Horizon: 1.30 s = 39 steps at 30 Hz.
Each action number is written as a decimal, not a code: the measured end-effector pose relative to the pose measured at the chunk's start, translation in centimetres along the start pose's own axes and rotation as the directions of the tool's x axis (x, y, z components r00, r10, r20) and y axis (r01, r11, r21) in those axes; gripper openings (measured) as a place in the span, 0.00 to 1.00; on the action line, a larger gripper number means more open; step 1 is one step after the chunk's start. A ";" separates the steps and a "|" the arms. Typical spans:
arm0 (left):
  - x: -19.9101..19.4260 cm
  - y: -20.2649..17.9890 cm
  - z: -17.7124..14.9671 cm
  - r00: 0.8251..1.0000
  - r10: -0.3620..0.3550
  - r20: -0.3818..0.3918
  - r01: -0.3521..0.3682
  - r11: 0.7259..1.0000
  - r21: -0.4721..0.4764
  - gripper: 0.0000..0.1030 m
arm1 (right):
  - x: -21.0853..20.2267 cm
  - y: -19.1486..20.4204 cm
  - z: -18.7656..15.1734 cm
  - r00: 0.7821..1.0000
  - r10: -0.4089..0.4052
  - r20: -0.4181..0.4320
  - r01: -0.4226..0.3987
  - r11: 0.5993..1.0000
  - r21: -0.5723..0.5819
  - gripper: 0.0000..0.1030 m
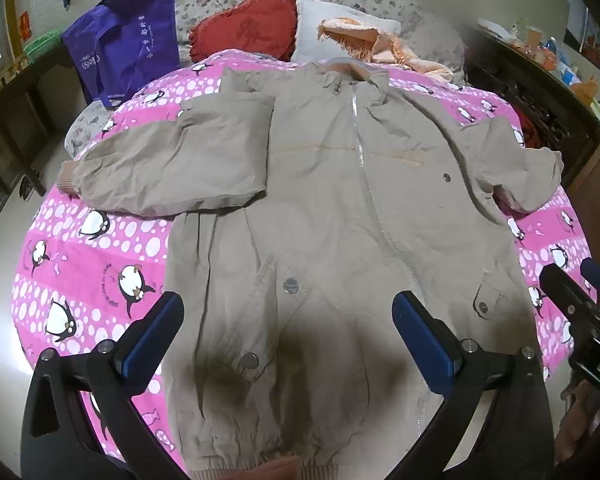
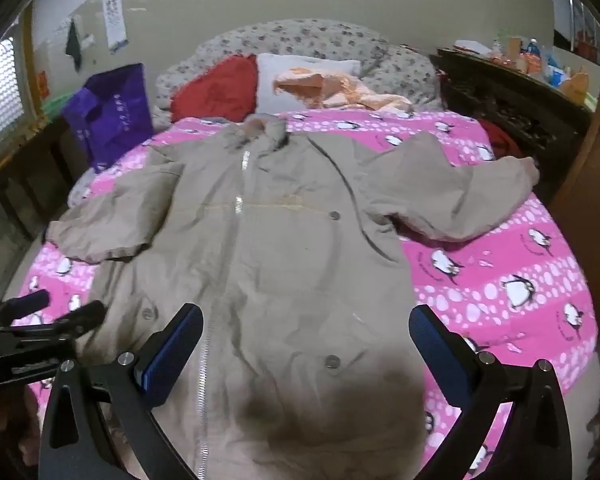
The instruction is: Fold large clothes
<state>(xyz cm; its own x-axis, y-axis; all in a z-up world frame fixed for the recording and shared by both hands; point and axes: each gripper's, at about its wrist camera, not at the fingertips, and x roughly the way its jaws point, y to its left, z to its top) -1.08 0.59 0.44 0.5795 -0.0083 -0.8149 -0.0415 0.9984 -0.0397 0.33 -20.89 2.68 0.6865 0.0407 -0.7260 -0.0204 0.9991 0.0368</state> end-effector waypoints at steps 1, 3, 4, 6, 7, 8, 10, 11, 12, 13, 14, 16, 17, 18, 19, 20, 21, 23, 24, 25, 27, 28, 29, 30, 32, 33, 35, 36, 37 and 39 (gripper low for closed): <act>-0.2 0.0 0.0 1.000 0.002 0.005 -0.002 1.000 0.004 1.00 | 0.0 0.0 0.0 1.000 -0.006 0.000 0.006 1.000 0.003 1.00; -0.4 0.1 0.0 1.000 0.005 0.010 -0.005 1.000 0.004 1.00 | -0.1 -0.2 0.0 1.000 -0.009 -0.002 0.009 1.000 0.005 1.00; -0.5 0.1 0.0 1.000 0.004 0.010 -0.004 1.000 0.000 1.00 | -0.1 -0.2 -0.1 1.000 -0.012 -0.002 0.012 1.000 0.002 1.00; -0.7 0.2 0.0 1.000 0.000 0.013 0.000 1.000 -0.005 1.00 | -0.2 0.0 -0.1 1.000 -0.008 -0.004 0.008 1.000 -0.008 1.00; -0.7 0.2 0.0 1.000 -0.001 0.015 0.001 1.000 -0.004 1.00 | -0.3 0.1 -0.1 1.000 -0.009 -0.006 0.009 1.000 -0.011 1.00; -0.7 0.2 0.0 1.000 0.003 0.016 -0.002 1.000 -0.003 1.00 | -0.3 0.3 -0.1 1.000 -0.008 -0.006 0.008 1.000 -0.015 1.00; -0.5 0.2 0.0 1.000 0.006 0.012 -0.006 1.000 -0.005 1.00 | -0.4 0.5 -0.1 1.000 0.009 -0.002 -0.009 1.000 -0.022 1.00; -0.4 0.2 -0.1 1.000 0.007 0.007 -0.007 1.000 -0.007 1.00 | -0.4 0.7 -0.1 1.000 0.021 0.000 -0.021 1.000 -0.024 1.00; -0.3 0.3 -0.1 1.000 0.008 0.003 -0.008 1.000 -0.010 1.00 | -0.4 0.8 -0.1 1.000 0.025 0.001 -0.024 0.999 -0.023 1.00; -0.2 0.3 -0.2 1.000 0.006 0.002 -0.006 1.000 -0.010 1.00 | -0.4 0.9 -0.1 1.000 0.028 0.001 -0.028 0.999 -0.023 1.00; -0.1 0.4 -0.2 1.000 0.007 0.001 -0.007 1.000 -0.007 1.00 | -0.4 0.9 -0.1 0.999 0.038 0.000 -0.038 0.999 -0.022 1.00; 0.1 0.5 -0.2 1.000 0.013 0.001 -0.013 1.000 -0.007 1.00 | -0.3 1.1 -0.1 0.999 0.041 -0.002 -0.041 0.999 -0.024 1.00; 0.2 0.6 -0.2 1.000 0.014 0.000 -0.014 1.000 -0.012 1.00 | -0.2 1.1 0.0 0.999 0.039 -0.004 -0.039 0.999 -0.028 1.00; 0.4 0.8 -0.2 1.000 0.013 -0.003 -0.013 1.000 -0.019 1.00 | -0.1 1.1 0.0 0.999 0.039 -0.007 -0.039 0.999 -0.030 1.00; 0.6 0.9 -0.1 1.000 0.012 -0.008 -0.012 1.000 -0.028 1.00 | 0.0 1.1 0.1 0.999 0.040 -0.010 -0.040 0.999 -0.032 1.00; 0.8 1.0 0.0 1.000 0.014 -0.011 -0.015 0.999 -0.033 1.00 | 0.0 1.0 0.3 0.999 0.042 -0.008 -0.042 0.999 -0.029 1.00; 1.0 1.0 0.0 1.000 0.018 -0.015 -0.018 0.999 -0.035 1.00 | 0.0 0.9 0.4 0.999 0.042 -0.006 -0.042 0.999 -0.026 1.00; 1.3 0.8 0.1 1.000 0.022 -0.018 -0.023 0.999 -0.028 1.00 | 0.2 0.7 0.5 0.999 0.047 -0.001 -0.047 0.999 -0.019 1.00; 1.4 0.7 0.1 1.000 0.025 -0.016 -0.025 0.999 -0.021 1.00 | 0.3 0.7 0.5 0.999 0.049 0.000 -0.049 0.999 -0.016 1.00; 1.4 0.7 0.1 1.000 0.026 -0.015 -0.026 0.999 -0.018 1.00 | 0.5 0.8 0.6 0.999 0.050 0.001 -0.050 0.999 -0.016 1.00; 1.5 0.6 0.1 1.000 0.022 -0.014 -0.023 1.000 -0.019 1.00 | 0.8 0.9 0.6 0.999 0.051 -0.005 -0.051 0.999 -0.016 1.00; 1.7 0.6 0.2 1.000 0.023 -0.016 -0.023 1.000 -0.019 1.00 | 0.9 1.0 0.7 0.998 0.054 -0.007 -0.055 0.998 -0.018 1.00; 1.9 0.6 0.2 1.000 0.025 -0.020 -0.025 0.999 -0.021 1.00 | 1.0 1.1 0.7 0.998 0.057 -0.009 -0.057 0.998 -0.022 1.00; 2.1 0.6 0.2 0.999 0.024 -0.024 -0.024 0.999 -0.023 1.00 | 1.1 1.3 0.9 0.998 0.056 -0.008 -0.056 0.998 -0.029 1.00; 2.4 0.6 0.3 0.999 0.024 -0.031 -0.025 0.999 -0.023 1.00 | 1.0 1.4 1.1 0.998 0.056 0.002 -0.056 0.998 -0.036 1.00; 2.5 0.6 0.3 0.999 0.025 -0.031 -0.026 0.999 -0.022 1.00 | 1.0 1.5 1.2 0.998 0.055 0.009 -0.055 0.998 -0.039 1.00; 2.8 0.6 0.3 0.999 0.027 -0.035 -0.028 0.999 -0.019 1.00 | 1.2 1.8 1.4 0.998 0.052 0.018 -0.052 0.998 -0.048 1.00; 3.0 0.7 0.3 0.999 0.028 -0.039 -0.028 0.999 -0.019 1.00 | 1.6 1.9 1.4 0.998 0.053 0.015 -0.052 0.997 -0.053 1.00; 3.3 0.7 0.3 0.999 0.027 -0.044 -0.028 0.999 -0.019 1.00 | 1.9 2.0 1.5 0.999 0.053 0.011 -0.053 0.997 -0.052 1.00; 3.7 0.8 0.3 0.998 0.032 -0.049 -0.033 0.999 -0.018 1.00 | 2.6 2.0 1.5 0.998 0.058 -0.006 -0.058 0.998 -0.038 1.00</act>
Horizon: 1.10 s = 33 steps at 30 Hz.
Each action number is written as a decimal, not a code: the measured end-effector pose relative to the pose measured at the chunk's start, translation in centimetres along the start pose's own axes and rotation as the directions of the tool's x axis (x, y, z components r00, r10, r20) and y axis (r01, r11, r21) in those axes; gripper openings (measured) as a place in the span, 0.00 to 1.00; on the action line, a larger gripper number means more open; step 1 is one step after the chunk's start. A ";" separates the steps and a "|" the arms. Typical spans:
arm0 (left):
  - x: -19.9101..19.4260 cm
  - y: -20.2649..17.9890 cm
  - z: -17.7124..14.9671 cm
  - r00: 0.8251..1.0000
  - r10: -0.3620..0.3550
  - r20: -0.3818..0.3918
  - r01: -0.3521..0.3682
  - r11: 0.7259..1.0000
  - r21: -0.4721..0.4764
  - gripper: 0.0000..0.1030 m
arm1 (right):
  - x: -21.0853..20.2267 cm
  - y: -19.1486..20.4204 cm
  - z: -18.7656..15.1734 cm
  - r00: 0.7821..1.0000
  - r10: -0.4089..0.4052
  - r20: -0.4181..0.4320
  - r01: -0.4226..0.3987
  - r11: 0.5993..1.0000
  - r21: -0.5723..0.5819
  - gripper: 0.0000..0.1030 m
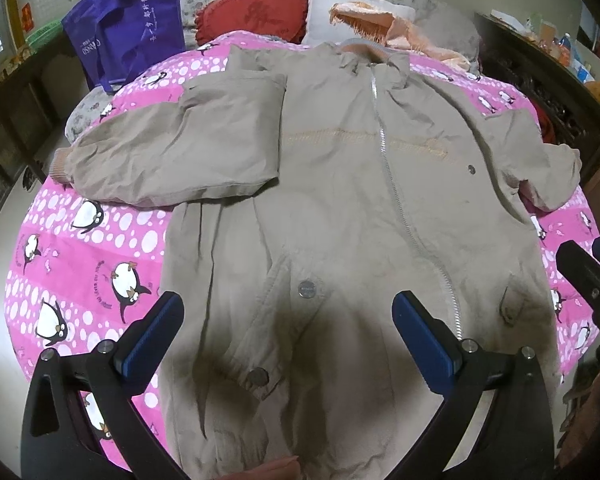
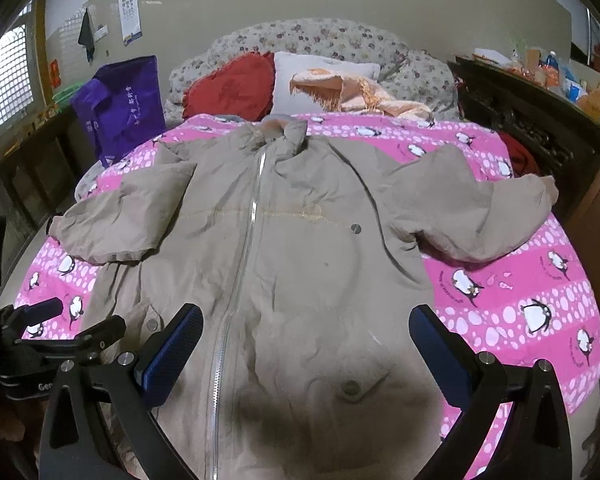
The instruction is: Fold large clothes
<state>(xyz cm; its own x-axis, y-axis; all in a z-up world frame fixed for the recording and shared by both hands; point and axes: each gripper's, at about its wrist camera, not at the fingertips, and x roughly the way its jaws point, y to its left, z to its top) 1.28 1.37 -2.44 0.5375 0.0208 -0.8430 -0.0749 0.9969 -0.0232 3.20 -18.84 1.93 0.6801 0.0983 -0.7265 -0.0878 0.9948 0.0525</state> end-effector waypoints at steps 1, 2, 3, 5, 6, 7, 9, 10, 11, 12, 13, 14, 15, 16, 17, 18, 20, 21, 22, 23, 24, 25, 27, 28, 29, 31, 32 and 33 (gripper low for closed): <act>0.3 0.1 0.1 1.000 0.002 -0.003 -0.002 1.000 -0.001 1.00 | 0.1 -0.1 0.0 1.000 0.007 0.002 -0.007 1.000 0.006 1.00; 0.4 0.1 0.1 1.000 0.003 -0.006 -0.003 1.000 -0.002 1.00 | 0.2 0.0 0.0 1.000 0.009 0.007 -0.009 1.000 0.006 1.00; 0.6 0.1 0.1 1.000 0.004 -0.009 -0.004 1.000 -0.004 1.00 | 0.2 0.1 0.0 1.000 0.007 0.007 -0.007 1.000 0.003 1.00; 0.7 0.1 0.1 1.000 0.006 -0.010 -0.006 1.000 -0.007 1.00 | 0.3 0.2 0.1 1.000 0.012 0.006 -0.012 1.000 0.000 1.00; 0.8 0.1 0.1 1.000 0.007 -0.012 -0.007 1.000 -0.004 1.00 | 0.4 0.2 0.1 1.000 0.013 0.006 -0.013 1.000 -0.001 1.00; 0.9 0.0 0.1 1.000 0.008 -0.015 -0.008 1.000 -0.002 1.00 | 0.4 0.2 0.1 1.000 0.009 0.006 -0.009 1.000 0.001 1.00; 0.9 0.0 0.1 1.000 0.007 -0.013 -0.007 1.000 -0.003 1.00 | 0.3 0.1 0.1 1.000 0.010 0.006 -0.010 1.000 0.010 1.00; 0.9 0.0 0.1 1.000 0.006 -0.013 -0.006 1.000 -0.004 1.00 | 0.3 0.0 0.0 1.000 0.010 0.004 -0.010 1.000 0.014 1.00; 0.9 -0.1 0.1 1.000 0.004 -0.012 -0.004 1.000 -0.006 1.00 | 0.3 -0.1 0.0 1.000 0.009 0.004 -0.009 1.000 0.016 1.00; 0.8 -0.2 0.1 1.000 0.002 -0.012 -0.002 1.000 -0.006 1.00 | 0.2 -0.1 -0.1 1.000 0.008 0.004 -0.008 1.000 0.017 1.00; 0.8 -0.3 0.0 1.000 0.003 -0.012 -0.003 1.000 -0.004 1.00 | 0.1 -0.2 -0.2 1.000 0.008 0.003 -0.008 1.000 0.015 1.00; 0.7 -0.4 0.0 1.000 0.004 -0.008 -0.004 1.000 -0.002 1.00 | 0.0 -0.1 -0.4 1.000 0.007 0.002 -0.007 1.000 0.015 1.00; 0.6 -0.4 -0.1 1.000 0.003 -0.007 -0.003 1.000 0.000 1.00 | -0.1 -0.2 -0.5 1.000 0.008 0.003 -0.008 1.000 0.015 1.00; 0.4 -0.5 -0.1 1.000 0.002 -0.006 -0.002 1.000 0.002 1.00 | -0.1 -0.2 -0.5 1.000 0.008 0.002 -0.008 1.000 0.016 1.00; 0.4 -0.6 -0.2 1.000 0.002 -0.007 -0.001 1.000 0.005 1.00 | -0.2 -0.3 -0.6 1.000 0.009 0.000 -0.009 1.000 0.016 1.00; 0.3 -0.6 -0.2 1.000 0.001 -0.008 -0.001 1.000 0.007 1.00 | -0.3 -0.3 -0.8 1.000 0.010 -0.001 -0.010 1.000 0.018 1.00; 0.1 -0.8 -0.3 1.000 0.004 -0.007 -0.004 1.000 0.012 1.00 | -0.5 -0.4 -1.0 1.000 0.010 -0.001 -0.010 1.000 0.019 1.00; 0.0 -0.8 -0.3 1.000 0.005 -0.006 -0.005 1.000 0.012 1.00 | -0.4 -0.4 -0.9 1.000 0.010 0.000 -0.010 1.000 0.017 1.00; -0.1 -0.8 -0.4 1.000 0.005 -0.004 -0.005 1.000 0.010 1.00 | -0.5 -0.4 -1.0 1.000 0.010 0.002 -0.010 1.000 0.015 1.00; -0.3 -0.8 -0.3 1.000 0.004 0.001 -0.004 1.000 0.007 1.00 | -0.6 -0.5 -1.2 1.000 0.010 0.004 -0.011 1.000 0.015 1.00; -0.4 -0.8 -0.3 1.000 0.004 0.004 -0.004 1.000 0.007 1.00 | -0.7 -0.5 -1.2 1.000 0.010 0.005 -0.011 1.000 0.015 1.00; -0.5 -0.8 -0.3 1.000 0.005 0.006 -0.005 1.000 0.007 1.00 | -0.8 -0.5 -1.3 1.000 0.012 0.007 -0.012 1.000 0.014 1.00; -0.6 -0.9 -0.3 1.000 0.004 0.008 -0.004 1.000 0.008 1.00 | -1.0 -0.7 -1.3 1.000 0.009 0.011 -0.009 1.000 0.018 1.00; -0.7 -1.0 -0.3 1.000 0.004 0.009 -0.004 1.000 0.010 1.00 | -1.1 -0.7 -1.3 1.000 0.009 0.013 -0.009 1.000 0.020 1.00; -0.7 -1.0 -0.3 1.000 0.005 0.009 -0.005 1.000 0.011 1.00 | -1.1 -0.7 -1.3 1.000 0.010 0.015 -0.010 1.000 0.022 1.00; -0.7 -1.0 -0.3 1.000 0.002 0.005 -0.002 1.000 0.008 1.00 | -1.2 -0.7 -1.3 1.000 0.006 0.014 -0.007 1.000 0.020 1.00; -0.6 -1.1 -0.3 1.000 0.002 0.004 -0.002 1.000 0.008 1.00 | -1.2 -0.7 -1.3 1.000 0.004 0.014 -0.005 1.000 0.020 1.00; -0.6 -1.1 -0.3 1.000 0.003 0.003 -0.003 1.000 0.008 1.00 | -1.2 -0.8 -1.3 1.000 0.005 0.012 -0.005 1.000 0.023 1.00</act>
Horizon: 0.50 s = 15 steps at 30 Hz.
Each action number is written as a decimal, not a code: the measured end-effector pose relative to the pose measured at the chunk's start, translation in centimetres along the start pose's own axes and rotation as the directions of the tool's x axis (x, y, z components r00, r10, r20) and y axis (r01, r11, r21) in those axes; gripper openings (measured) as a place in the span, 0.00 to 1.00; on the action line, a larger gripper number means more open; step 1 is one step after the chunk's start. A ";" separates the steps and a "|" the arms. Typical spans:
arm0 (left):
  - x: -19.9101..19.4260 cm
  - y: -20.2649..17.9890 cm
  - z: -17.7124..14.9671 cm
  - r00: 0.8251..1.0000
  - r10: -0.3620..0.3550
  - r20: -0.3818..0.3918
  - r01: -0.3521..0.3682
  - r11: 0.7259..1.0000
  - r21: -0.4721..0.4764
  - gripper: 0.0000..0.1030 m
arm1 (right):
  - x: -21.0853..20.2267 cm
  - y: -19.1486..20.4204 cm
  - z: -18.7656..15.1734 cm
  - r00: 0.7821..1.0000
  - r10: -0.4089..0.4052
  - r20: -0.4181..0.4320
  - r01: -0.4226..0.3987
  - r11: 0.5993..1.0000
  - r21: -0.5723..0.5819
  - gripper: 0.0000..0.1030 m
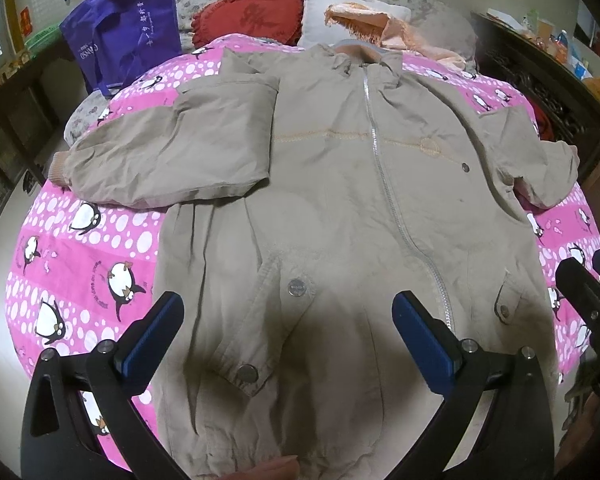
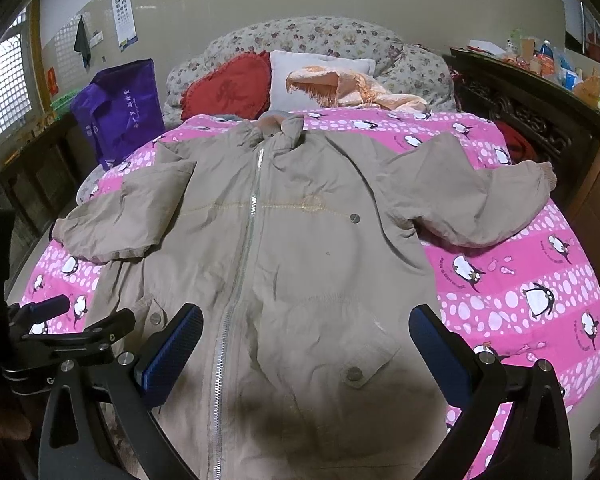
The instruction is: Fold large clothes
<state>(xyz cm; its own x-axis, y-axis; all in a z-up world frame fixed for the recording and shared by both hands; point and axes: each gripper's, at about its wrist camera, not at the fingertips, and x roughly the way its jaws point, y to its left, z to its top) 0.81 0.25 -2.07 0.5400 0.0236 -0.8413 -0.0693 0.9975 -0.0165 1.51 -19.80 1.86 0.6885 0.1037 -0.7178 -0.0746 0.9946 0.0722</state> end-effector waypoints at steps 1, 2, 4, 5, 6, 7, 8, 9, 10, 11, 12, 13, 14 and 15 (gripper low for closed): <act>0.1 0.0 0.0 1.000 0.001 -0.002 -0.001 1.000 0.000 1.00 | 0.1 0.0 0.1 1.000 0.001 -0.002 -0.001 1.000 0.002 1.00; 0.1 0.0 0.0 1.000 0.001 -0.004 -0.001 1.000 -0.002 1.00 | 0.2 0.0 0.1 1.000 0.002 -0.004 -0.002 1.000 0.003 1.00; 0.3 0.0 0.0 1.000 0.001 -0.008 -0.001 1.000 -0.004 1.00 | 0.2 0.0 0.1 1.000 0.002 -0.003 -0.002 1.000 0.002 1.00; 0.4 0.0 0.0 1.000 0.002 -0.009 -0.002 1.000 -0.005 1.00 | 0.2 0.0 0.1 1.000 0.003 -0.004 -0.003 1.000 0.002 1.00; 0.4 0.0 0.0 1.000 0.001 -0.009 -0.001 1.000 -0.004 1.00 | 0.2 -0.1 0.1 1.000 0.003 -0.006 -0.003 1.000 0.000 1.00; 0.5 0.0 0.0 1.000 0.001 -0.010 -0.001 1.000 -0.004 1.00 | 0.3 0.0 0.1 1.000 0.002 -0.008 -0.002 1.000 -0.002 1.00; 0.5 0.0 0.0 1.000 0.002 -0.012 -0.002 1.000 -0.006 1.00 | 0.4 0.1 0.1 1.000 0.001 -0.011 -0.001 1.000 -0.004 1.00; 0.6 0.0 -0.1 1.000 0.000 -0.013 0.000 1.000 -0.006 1.00 | 0.6 0.0 0.0 1.000 -0.003 -0.016 0.003 1.000 -0.006 1.00; 0.6 0.0 -0.1 1.000 0.000 -0.015 0.000 1.000 -0.005 1.00 | 0.7 0.1 0.1 1.000 -0.007 -0.021 0.007 1.000 -0.005 1.00; 0.6 0.0 -0.1 1.000 -0.001 -0.014 0.001 1.000 -0.004 1.00 | 0.8 0.1 0.1 1.000 -0.007 -0.025 0.007 1.000 -0.004 1.00; 0.7 0.0 -0.1 1.000 0.001 -0.014 -0.001 1.000 -0.005 1.00 | 0.9 0.1 0.1 1.000 -0.003 -0.027 0.003 1.000 -0.002 1.00; 0.7 0.0 -0.1 1.000 0.001 -0.017 -0.001 1.000 -0.005 1.00 | 0.9 0.2 0.1 1.000 -0.004 -0.026 0.004 1.000 -0.002 1.00; 0.8 0.0 -0.1 1.000 0.001 -0.019 -0.001 1.000 -0.007 1.00 | 0.9 0.2 0.1 1.000 -0.008 -0.025 0.007 1.000 -0.003 1.00; 0.9 0.1 0.0 1.000 0.002 -0.020 -0.002 1.000 -0.008 1.00 | 1.0 0.2 0.2 1.000 -0.007 -0.025 0.007 1.000 -0.003 1.00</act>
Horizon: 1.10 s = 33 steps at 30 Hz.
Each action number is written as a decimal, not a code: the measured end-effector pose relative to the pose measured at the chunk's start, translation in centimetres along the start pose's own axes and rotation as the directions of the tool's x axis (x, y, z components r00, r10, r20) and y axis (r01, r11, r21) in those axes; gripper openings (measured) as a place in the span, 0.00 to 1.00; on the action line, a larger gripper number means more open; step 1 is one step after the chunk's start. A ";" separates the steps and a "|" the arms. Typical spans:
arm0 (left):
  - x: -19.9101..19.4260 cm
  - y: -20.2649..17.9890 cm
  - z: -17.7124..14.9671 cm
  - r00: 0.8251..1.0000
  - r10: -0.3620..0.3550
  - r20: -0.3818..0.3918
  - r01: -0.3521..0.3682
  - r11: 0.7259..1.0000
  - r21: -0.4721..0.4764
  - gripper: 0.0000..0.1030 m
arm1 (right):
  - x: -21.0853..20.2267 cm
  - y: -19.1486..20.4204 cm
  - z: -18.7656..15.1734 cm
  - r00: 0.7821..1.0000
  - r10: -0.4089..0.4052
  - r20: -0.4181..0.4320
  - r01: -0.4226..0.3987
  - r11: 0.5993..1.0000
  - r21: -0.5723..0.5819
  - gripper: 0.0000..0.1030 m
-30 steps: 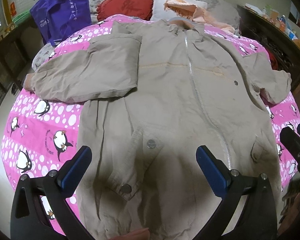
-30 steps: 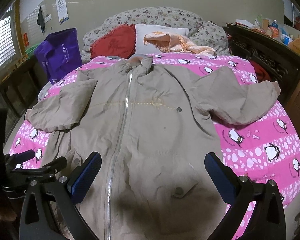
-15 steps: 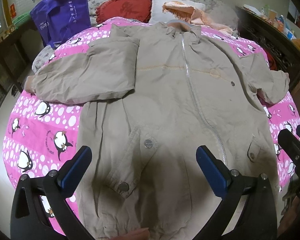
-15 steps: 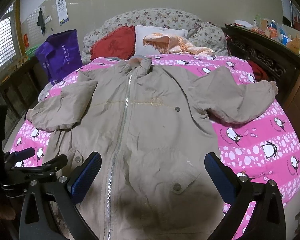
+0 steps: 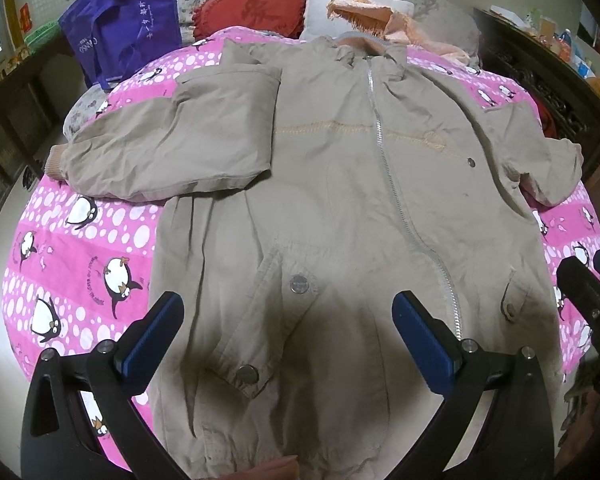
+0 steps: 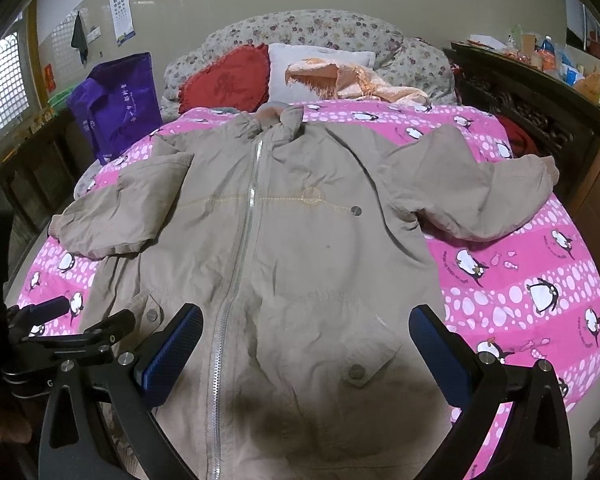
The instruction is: Fold large clothes
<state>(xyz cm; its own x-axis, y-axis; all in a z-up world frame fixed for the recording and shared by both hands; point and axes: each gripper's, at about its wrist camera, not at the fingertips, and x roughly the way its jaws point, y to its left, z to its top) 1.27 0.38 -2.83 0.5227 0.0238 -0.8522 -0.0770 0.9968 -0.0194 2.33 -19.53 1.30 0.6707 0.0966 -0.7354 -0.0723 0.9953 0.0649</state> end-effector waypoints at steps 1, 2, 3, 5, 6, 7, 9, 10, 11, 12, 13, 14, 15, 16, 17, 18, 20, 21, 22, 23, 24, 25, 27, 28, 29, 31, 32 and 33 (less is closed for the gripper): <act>0.2 0.0 0.1 1.000 0.001 0.000 -0.001 1.000 0.000 1.00 | 0.0 0.0 0.0 1.000 0.001 0.001 -0.001 1.000 0.001 1.00; 0.4 0.0 0.2 1.000 0.001 0.001 -0.001 1.000 0.002 1.00 | 0.1 0.0 0.0 1.000 0.001 0.002 -0.001 1.000 0.001 1.00; 0.7 0.0 0.4 1.000 0.001 0.004 -0.001 1.000 0.006 1.00 | 0.3 0.0 0.1 1.000 -0.001 0.001 0.001 1.000 0.000 1.00; 1.6 0.2 1.0 1.000 0.018 0.002 -0.018 1.000 0.008 1.00 | 1.0 -0.1 0.4 1.000 -0.006 -0.005 0.006 1.000 -0.003 1.00; 2.1 0.4 1.4 1.000 0.013 0.007 -0.013 1.000 0.003 1.00 | 1.8 -0.2 0.6 1.000 -0.011 -0.007 0.011 1.000 -0.005 1.00; 2.6 0.6 1.8 1.000 0.006 0.016 -0.006 1.000 0.001 1.00 | 2.5 -0.4 0.8 1.000 -0.015 -0.015 0.015 1.000 -0.006 1.00; 4.1 0.7 2.7 0.999 0.012 0.053 -0.013 1.000 0.016 1.00 | 5.0 -0.7 1.3 0.999 -0.022 -0.032 0.022 1.000 -0.006 1.00; 5.3 0.8 3.2 0.997 0.028 0.066 -0.029 0.999 0.028 1.00 | 5.9 -0.9 1.5 0.999 -0.027 -0.035 0.027 1.000 -0.006 1.00; 6.2 0.8 3.5 0.997 0.037 0.062 -0.039 0.999 0.030 1.00 | 7.1 -1.0 1.7 0.998 -0.036 -0.046 0.036 0.999 -0.006 1.00; 7.2 1.0 3.8 0.998 0.037 0.053 -0.039 0.999 0.025 1.00 | 8.6 -1.1 1.9 0.998 -0.039 -0.056 0.039 0.999 -0.004 1.00; 8.5 1.3 4.1 0.998 0.036 0.046 -0.037 0.999 0.007 1.00 | 10.1 -1.3 2.2 0.997 -0.034 -0.068 0.034 0.999 0.005 1.00; 9.3 1.5 4.2 0.998 0.038 0.040 -0.038 0.999 -0.003 1.00 | 11.0 -1.4 2.3 0.996 -0.037 -0.077 0.038 0.999 0.007 1.00; 10.3 1.7 4.3 0.999 0.044 0.027 -0.043 0.999 -0.011 1.00 | 12.2 -1.5 2.4 0.994 -0.047 -0.095 0.048 0.999 0.005 1.00; 11.3 2.0 4.2 0.999 0.042 0.009 -0.042 0.999 -0.026 1.00 | 13.2 -1.5 2.4 0.994 -0.050 -0.102 0.050 0.999 -0.001 1.00; 11.8 2.2 4.0 1.000 0.026 0.004 -0.026 0.999 -0.041 1.00 | 13.8 -1.5 2.2 0.993 -0.051 -0.104 0.050 0.999 -0.005 1.00; 11.8 2.5 3.7 0.999 0.012 0.031 -0.011 0.998 -0.059 1.00 | 14.8 -1.5 1.7 0.992 -0.051 -0.115 0.050 0.999 -0.009 1.00; 11.4 2.6 2.9 0.996 0.011 0.087 -0.006 0.999 -0.054 1.00 | 16.0 -1.6 0.5 0.988 -0.057 -0.140 0.055 0.998 -0.017 1.00; 11.3 2.6 2.8 0.996 0.012 0.091 -0.007 0.999 -0.053 1.00 | 16.3 -2.0 -0.2 0.991 -0.032 -0.129 0.032 0.999 0.001 0.99; 11.3 2.7 2.7 0.996 0.008 0.094 -0.003 0.998 -0.055 1.00 | 16.1 -2.5 -0.7 0.995 0.000 -0.096 0.003 0.999 0.032 0.99; 11.2 2.8 2.7 0.995 0.001 0.095 0.004 0.998 -0.059 1.00 | 16.1 -3.0 -1.0 0.996 0.026 -0.085 -0.022 0.998 0.056 0.99; 11.3 2.8 2.6 0.995 0.000 0.095 0.006 0.998 -0.061 1.00 | 16.1 -3.4 -1.1 0.995 0.044 -0.084 -0.038 0.997 0.074 0.99; 11.3 2.7 2.6 0.995 0.002 0.096 0.004 0.998 -0.061 1.00 | 16.1 -3.5 -1.1 0.995 0.046 -0.084 -0.040 0.996 0.077 0.99; 11.3 2.5 2.6 0.995 0.012 0.098 -0.006 0.998 -0.059 1.00 | 16.1 -3.3 -1.2 0.996 0.036 -0.081 -0.031 0.997 0.065 0.99; 11.3 2.4 2.4 0.995 0.012 0.097 -0.006 0.998 -0.059 1.00 | 16.1 -3.3 -1.2 0.996 0.036 -0.080 -0.031 0.997 0.064 0.99; 11.4 2.4 2.5 0.996 0.009 0.093 -0.003 0.998 -0.060 1.00 | 16.2 -3.4 -1.2 0.996 0.040 -0.080 -0.035 0.997 0.068 0.99; 11.5 2.6 2.6 0.996 0.000 0.090 0.006 0.998 -0.066 1.00 | 16.2 -3.5 -1.2 0.996 0.045 -0.081 -0.039 0.997 0.072 0.99; 11.6 2.8 2.6 0.996 -0.002 0.090 0.008 0.998 -0.067 1.00 | 16.2 -3.3 -1.2 0.996 0.044 -0.081 -0.038 0.997 0.071 0.99; 11.6 2.8 2.6 0.996 -0.001 0.090 0.007 0.998 -0.065 1.00 | 16.2 -3.4 -1.3 0.996 0.043 -0.082 -0.037 0.997 0.071 0.99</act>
<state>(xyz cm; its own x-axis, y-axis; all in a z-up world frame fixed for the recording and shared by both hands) 9.34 3.61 -11.42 0.5973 0.0296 -0.8015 -0.1288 0.9899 -0.0595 12.52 -21.34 -11.71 0.6040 0.1384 -0.7849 -0.0445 0.9891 0.1401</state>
